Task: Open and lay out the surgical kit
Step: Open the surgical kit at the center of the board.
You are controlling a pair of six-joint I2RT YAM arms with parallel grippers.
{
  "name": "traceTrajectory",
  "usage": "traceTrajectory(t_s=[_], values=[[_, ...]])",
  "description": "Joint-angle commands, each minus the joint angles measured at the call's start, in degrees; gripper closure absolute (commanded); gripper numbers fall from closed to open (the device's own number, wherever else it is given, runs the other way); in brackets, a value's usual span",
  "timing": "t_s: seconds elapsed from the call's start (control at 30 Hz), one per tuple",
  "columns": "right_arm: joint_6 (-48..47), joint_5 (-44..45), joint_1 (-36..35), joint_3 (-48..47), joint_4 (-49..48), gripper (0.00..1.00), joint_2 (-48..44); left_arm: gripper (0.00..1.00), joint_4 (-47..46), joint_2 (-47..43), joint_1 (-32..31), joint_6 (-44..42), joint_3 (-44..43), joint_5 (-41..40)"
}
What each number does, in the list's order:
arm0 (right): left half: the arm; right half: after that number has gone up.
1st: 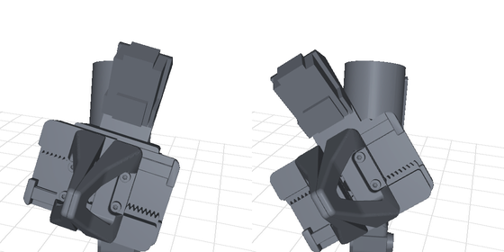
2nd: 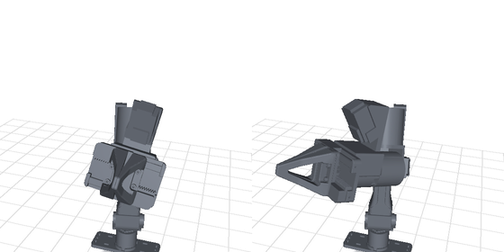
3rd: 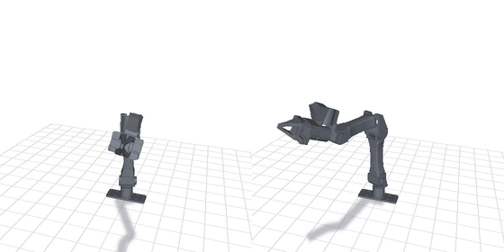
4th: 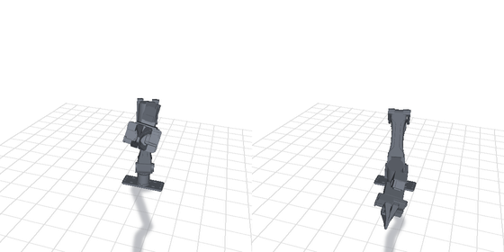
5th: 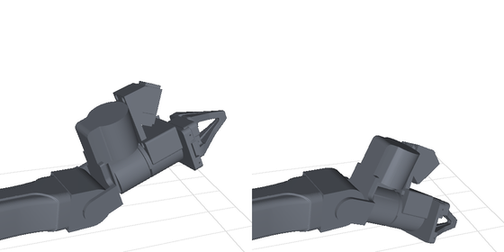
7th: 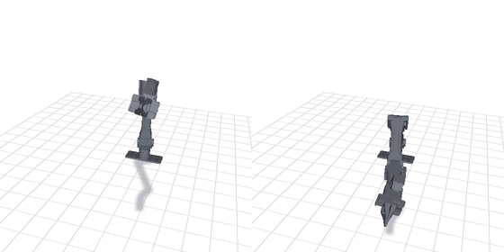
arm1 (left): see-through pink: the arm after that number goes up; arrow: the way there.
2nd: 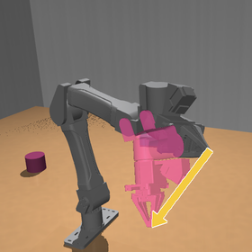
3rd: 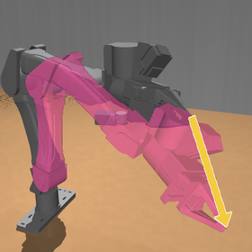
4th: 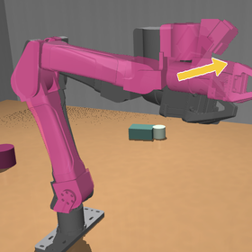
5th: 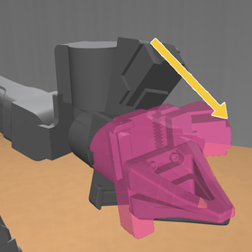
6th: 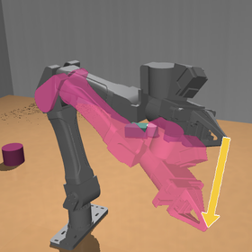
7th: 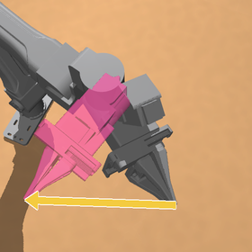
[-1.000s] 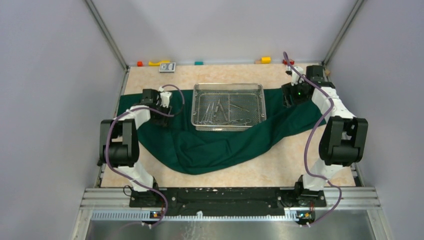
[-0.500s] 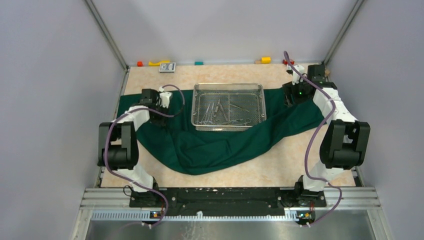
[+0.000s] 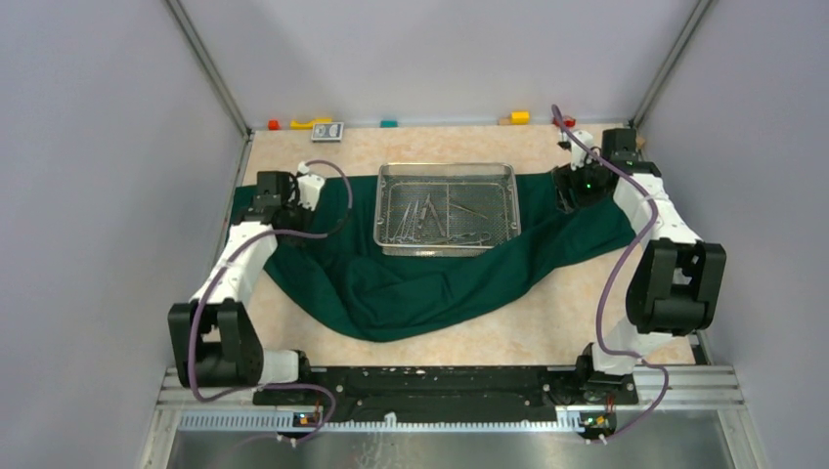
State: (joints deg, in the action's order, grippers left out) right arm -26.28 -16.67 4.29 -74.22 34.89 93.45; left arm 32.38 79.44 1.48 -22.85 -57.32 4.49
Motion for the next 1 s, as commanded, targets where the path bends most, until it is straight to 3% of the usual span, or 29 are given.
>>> traceTrajectory(t_s=[0.0, 0.2, 0.4, 0.67, 0.77, 0.9, 0.97], values=[[-3.8, -1.1, 0.2, 0.3, 1.6, 0.36, -4.5, 1.00, 8.4, -10.0, 1.2, -7.0, 0.5, -12.8], [-8.8, 1.8, 0.2, 1.8, 2.9, 0.36, -6.1, 1.00, 17.9, -21.5, 3.3, -12.6, 3.9, -26.6], [-15.1, 11.0, 0.3, 4.2, 3.7, 0.35, -7.3, 1.00, 27.1, -33.4, 3.7, -16.8, 7.7, -40.2], [-20.3, 13.9, 2.3, 8.2, 6.1, 0.33, -6.7, 1.00, 35.3, -42.2, 3.6, -17.9, 17.3, -45.3], [-21.9, 16.2, 3.3, 9.1, 6.0, 0.33, -6.2, 0.79, 37.0, -42.6, 3.6, -18.0, 20.0, -44.4], [-21.4, 16.4, 6.1, 6.8, 5.3, 0.33, -4.9, 0.27, 35.9, -40.5, 3.6, -18.5, 18.2, -39.6], [-19.8, 15.2, 8.3, 4.2, 5.3, 0.33, -3.3, 0.13, 33.3, -38.5, 3.6, -19.2, 15.9, -35.9]])
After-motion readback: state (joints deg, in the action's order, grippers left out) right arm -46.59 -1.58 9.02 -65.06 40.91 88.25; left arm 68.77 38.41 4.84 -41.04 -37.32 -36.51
